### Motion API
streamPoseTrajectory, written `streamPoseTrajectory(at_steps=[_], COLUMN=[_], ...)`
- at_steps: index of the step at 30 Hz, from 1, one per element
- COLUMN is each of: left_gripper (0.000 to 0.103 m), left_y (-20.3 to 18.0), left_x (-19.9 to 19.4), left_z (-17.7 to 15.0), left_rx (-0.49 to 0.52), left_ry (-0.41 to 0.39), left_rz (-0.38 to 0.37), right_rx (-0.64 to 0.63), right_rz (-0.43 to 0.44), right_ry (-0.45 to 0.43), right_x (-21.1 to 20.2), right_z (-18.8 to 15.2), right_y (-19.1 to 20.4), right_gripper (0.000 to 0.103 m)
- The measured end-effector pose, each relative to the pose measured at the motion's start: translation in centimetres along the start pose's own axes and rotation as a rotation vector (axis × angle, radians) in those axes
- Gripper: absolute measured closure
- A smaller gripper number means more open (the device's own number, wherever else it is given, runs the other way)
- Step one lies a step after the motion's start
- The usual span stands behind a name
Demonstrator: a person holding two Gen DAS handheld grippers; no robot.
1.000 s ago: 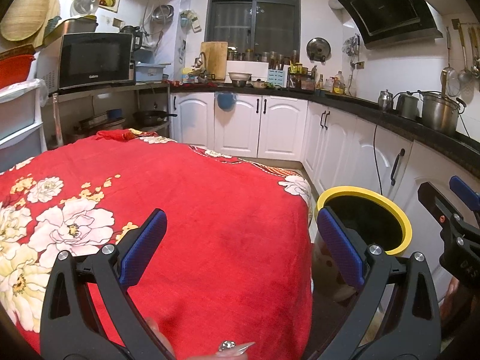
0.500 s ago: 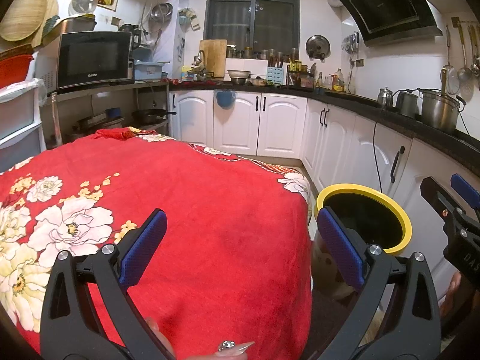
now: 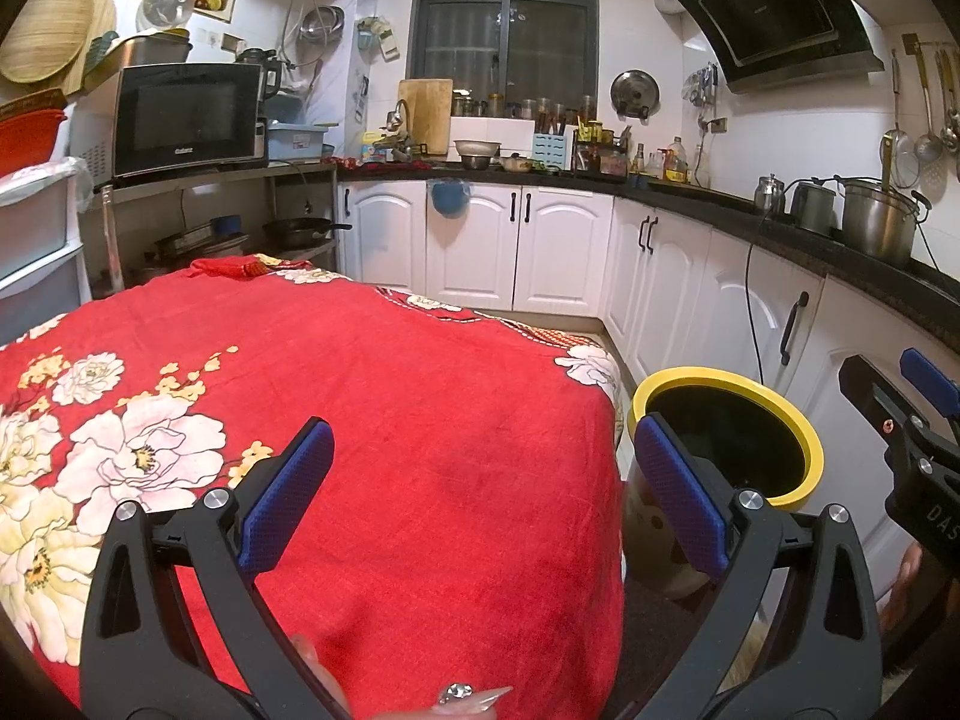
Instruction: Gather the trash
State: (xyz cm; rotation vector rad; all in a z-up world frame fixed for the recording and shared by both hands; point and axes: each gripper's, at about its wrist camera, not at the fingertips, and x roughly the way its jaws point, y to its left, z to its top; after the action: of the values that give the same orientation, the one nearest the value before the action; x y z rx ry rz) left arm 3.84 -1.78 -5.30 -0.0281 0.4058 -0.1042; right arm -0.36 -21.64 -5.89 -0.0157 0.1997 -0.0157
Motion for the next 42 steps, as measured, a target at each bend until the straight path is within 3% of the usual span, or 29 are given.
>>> streamPoseTrajectory(at_steps=[42], left_gripper=[0.011], left_y=[-0.08], left_x=[-0.02], left_z=[-0.06], left_rx=[0.000], left_ry=[0.000], left_rz=[0.001], right_rx=[0.009], right_rz=[-0.004], right_ry=[0.003], right_x=[-0.06], right_z=[0.08], right_y=[0.01], right_gripper=[0.006])
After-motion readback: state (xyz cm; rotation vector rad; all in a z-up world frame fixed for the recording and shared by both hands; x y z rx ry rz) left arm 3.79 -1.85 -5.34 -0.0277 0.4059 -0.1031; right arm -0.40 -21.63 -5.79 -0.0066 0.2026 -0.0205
